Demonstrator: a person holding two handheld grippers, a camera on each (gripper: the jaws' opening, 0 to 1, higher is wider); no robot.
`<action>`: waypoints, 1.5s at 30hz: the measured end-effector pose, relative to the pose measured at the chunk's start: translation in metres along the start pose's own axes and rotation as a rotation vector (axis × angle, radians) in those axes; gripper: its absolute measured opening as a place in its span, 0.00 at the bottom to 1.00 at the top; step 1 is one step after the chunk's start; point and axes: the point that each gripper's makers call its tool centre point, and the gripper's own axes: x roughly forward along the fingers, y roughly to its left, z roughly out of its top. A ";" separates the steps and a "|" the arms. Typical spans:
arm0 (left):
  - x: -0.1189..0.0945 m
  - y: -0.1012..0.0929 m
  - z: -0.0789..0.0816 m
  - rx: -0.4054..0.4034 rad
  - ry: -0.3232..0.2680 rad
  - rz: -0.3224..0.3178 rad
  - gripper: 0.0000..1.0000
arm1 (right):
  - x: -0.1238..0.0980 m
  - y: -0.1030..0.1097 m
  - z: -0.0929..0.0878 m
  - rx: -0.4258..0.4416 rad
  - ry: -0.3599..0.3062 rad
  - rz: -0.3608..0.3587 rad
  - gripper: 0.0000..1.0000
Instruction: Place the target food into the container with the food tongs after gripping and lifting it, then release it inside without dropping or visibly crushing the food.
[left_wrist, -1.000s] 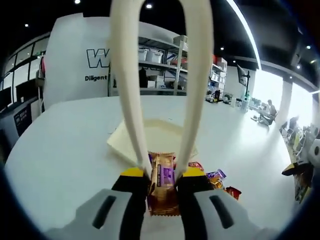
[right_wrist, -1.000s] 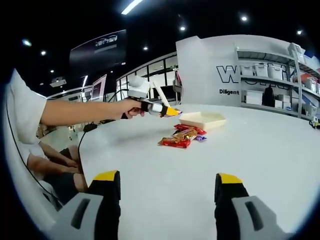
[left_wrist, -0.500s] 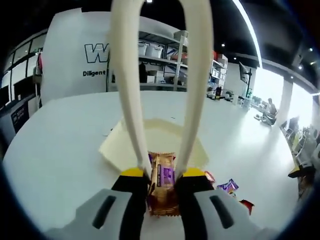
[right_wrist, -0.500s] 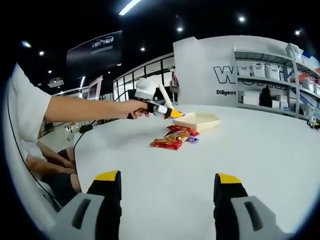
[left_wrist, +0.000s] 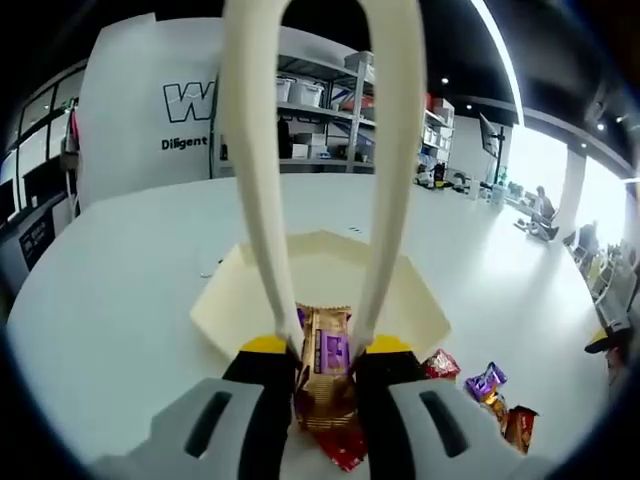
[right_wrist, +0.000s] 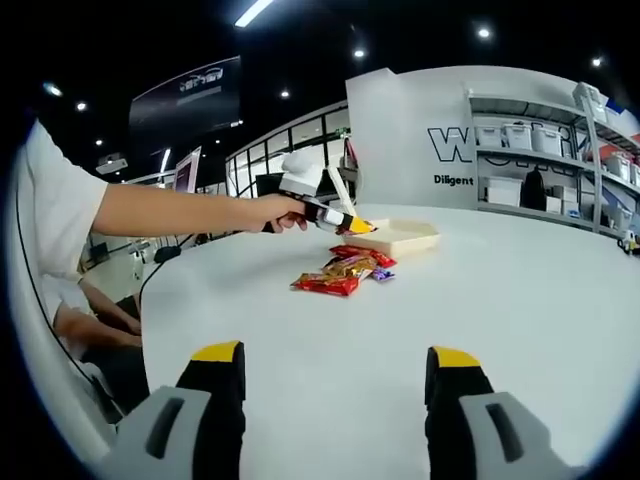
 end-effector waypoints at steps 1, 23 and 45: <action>0.001 0.000 0.000 0.001 0.001 0.000 0.22 | 0.000 -0.001 0.000 0.000 0.002 -0.001 0.70; 0.034 0.019 0.002 0.044 0.002 0.048 0.25 | 0.004 -0.015 -0.004 0.010 0.013 -0.021 0.68; -0.018 -0.006 0.017 0.080 -0.038 0.023 0.25 | -0.001 0.006 0.008 0.002 -0.022 0.003 0.70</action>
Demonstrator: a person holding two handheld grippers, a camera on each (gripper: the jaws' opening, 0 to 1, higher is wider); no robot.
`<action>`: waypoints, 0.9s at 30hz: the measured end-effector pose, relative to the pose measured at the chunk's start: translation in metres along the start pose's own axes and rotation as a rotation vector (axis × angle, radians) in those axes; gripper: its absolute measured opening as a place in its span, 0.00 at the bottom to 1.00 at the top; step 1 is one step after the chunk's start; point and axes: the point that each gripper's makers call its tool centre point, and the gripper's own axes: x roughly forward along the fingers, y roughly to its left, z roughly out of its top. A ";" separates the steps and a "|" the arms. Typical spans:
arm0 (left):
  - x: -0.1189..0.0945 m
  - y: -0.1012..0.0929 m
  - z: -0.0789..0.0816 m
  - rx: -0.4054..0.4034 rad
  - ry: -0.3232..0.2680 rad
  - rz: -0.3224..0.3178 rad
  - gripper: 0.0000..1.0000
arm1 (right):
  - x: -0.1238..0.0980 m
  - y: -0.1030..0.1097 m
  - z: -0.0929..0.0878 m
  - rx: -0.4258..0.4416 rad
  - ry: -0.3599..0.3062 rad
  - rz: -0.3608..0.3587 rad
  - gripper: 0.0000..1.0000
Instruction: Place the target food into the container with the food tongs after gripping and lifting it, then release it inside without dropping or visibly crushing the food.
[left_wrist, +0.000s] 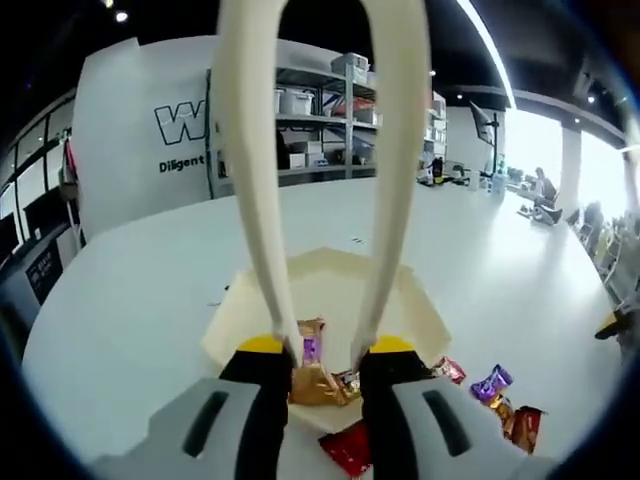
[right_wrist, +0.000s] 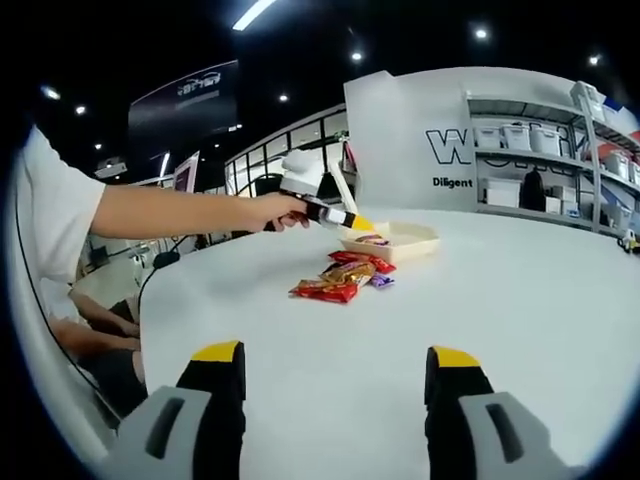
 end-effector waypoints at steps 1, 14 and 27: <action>-0.004 -0.005 0.000 0.007 0.000 -0.008 0.25 | 0.000 0.001 0.001 -0.002 -0.001 0.001 0.70; -0.044 -0.064 0.000 0.091 -0.019 -0.127 0.25 | -0.001 0.028 0.009 -0.035 -0.016 0.032 0.74; -0.059 -0.106 -0.028 0.124 0.013 -0.258 0.26 | -0.009 0.030 0.006 0.009 -0.013 -0.002 0.98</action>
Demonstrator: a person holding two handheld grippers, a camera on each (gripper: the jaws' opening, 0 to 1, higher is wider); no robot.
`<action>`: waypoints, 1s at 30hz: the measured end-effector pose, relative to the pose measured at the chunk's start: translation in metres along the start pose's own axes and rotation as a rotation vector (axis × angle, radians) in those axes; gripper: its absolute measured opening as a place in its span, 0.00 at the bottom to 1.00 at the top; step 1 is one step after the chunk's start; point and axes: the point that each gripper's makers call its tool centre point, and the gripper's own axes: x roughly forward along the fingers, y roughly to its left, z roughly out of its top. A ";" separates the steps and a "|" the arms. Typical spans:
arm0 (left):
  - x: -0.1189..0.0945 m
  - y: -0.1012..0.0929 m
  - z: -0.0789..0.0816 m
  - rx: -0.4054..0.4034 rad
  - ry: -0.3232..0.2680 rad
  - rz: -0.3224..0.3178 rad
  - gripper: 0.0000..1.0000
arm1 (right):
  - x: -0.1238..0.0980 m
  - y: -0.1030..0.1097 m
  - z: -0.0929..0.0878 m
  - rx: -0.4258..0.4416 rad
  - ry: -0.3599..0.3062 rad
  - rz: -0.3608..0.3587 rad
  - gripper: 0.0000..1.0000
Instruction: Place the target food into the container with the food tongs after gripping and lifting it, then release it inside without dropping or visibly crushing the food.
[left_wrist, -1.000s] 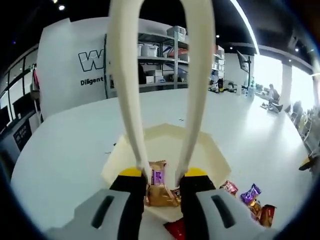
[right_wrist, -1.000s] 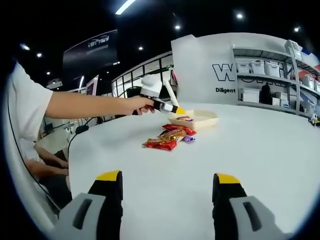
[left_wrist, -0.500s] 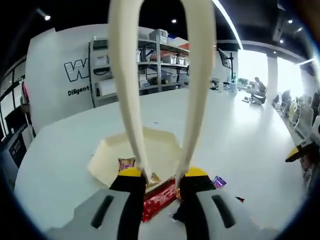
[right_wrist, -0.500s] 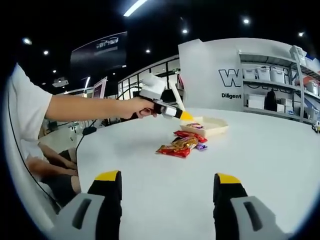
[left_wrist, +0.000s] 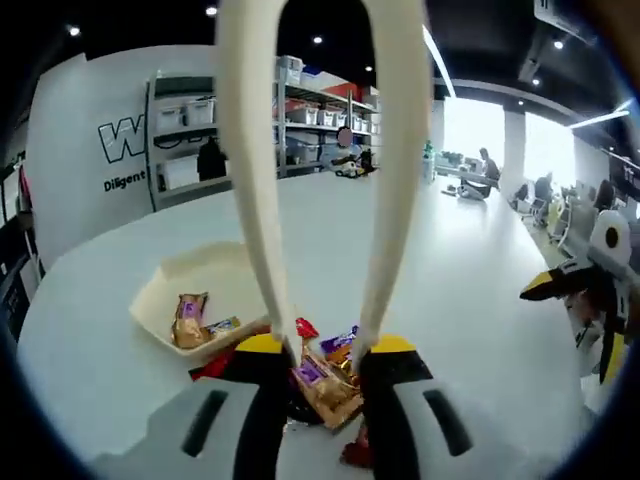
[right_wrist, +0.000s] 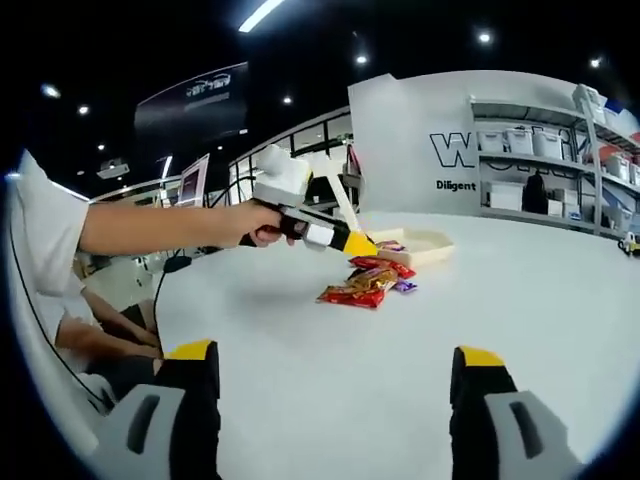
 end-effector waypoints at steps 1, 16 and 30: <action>0.000 -0.002 -0.002 0.003 0.006 -0.006 0.25 | 0.000 0.000 0.001 0.001 -0.003 -0.001 0.99; 0.000 -0.029 -0.029 0.053 0.015 -0.126 0.25 | -0.011 -0.009 -0.004 0.012 0.007 -0.025 0.99; 0.002 -0.043 -0.051 0.043 0.043 -0.177 0.26 | -0.014 -0.009 -0.007 0.014 0.012 -0.025 0.99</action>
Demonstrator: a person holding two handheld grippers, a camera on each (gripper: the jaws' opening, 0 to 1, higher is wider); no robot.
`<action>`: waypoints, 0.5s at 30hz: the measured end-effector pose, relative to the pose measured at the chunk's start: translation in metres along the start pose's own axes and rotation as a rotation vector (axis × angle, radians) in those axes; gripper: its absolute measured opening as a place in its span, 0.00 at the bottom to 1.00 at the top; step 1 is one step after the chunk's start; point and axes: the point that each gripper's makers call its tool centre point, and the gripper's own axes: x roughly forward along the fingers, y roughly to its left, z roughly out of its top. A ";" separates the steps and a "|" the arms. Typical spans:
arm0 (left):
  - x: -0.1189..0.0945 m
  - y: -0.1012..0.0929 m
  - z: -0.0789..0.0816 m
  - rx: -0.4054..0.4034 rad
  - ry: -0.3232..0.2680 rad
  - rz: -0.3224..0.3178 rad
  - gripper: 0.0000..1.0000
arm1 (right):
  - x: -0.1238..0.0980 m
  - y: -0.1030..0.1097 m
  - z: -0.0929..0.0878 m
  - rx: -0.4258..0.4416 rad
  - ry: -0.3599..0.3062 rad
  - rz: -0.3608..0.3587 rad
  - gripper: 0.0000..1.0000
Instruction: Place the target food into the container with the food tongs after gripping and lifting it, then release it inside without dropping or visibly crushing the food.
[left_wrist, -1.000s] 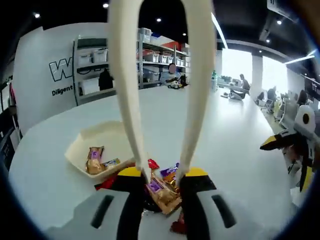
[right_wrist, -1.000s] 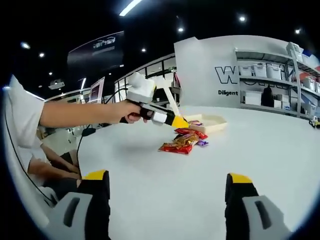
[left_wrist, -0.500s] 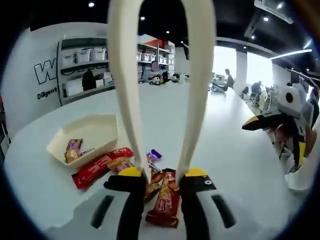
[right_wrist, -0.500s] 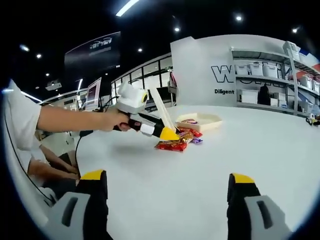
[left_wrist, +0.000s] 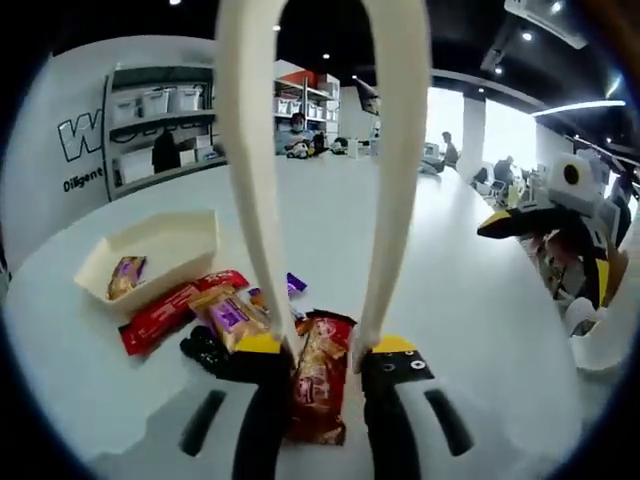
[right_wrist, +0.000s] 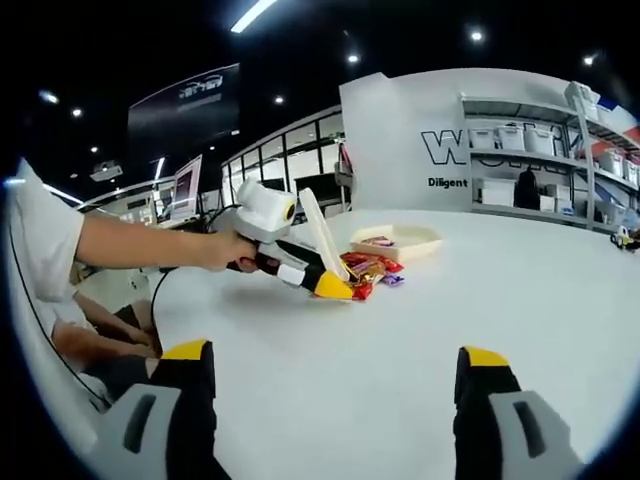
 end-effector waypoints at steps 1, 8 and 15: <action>0.000 -0.001 -0.001 -0.002 0.001 -0.001 0.27 | -0.001 0.000 0.000 0.001 -0.001 -0.001 0.99; -0.006 -0.012 -0.003 0.001 -0.007 0.005 0.27 | 0.000 -0.001 -0.004 0.007 0.005 -0.002 0.98; 0.002 -0.012 -0.003 0.029 0.007 -0.001 0.29 | 0.003 0.004 -0.006 0.009 0.007 0.009 0.97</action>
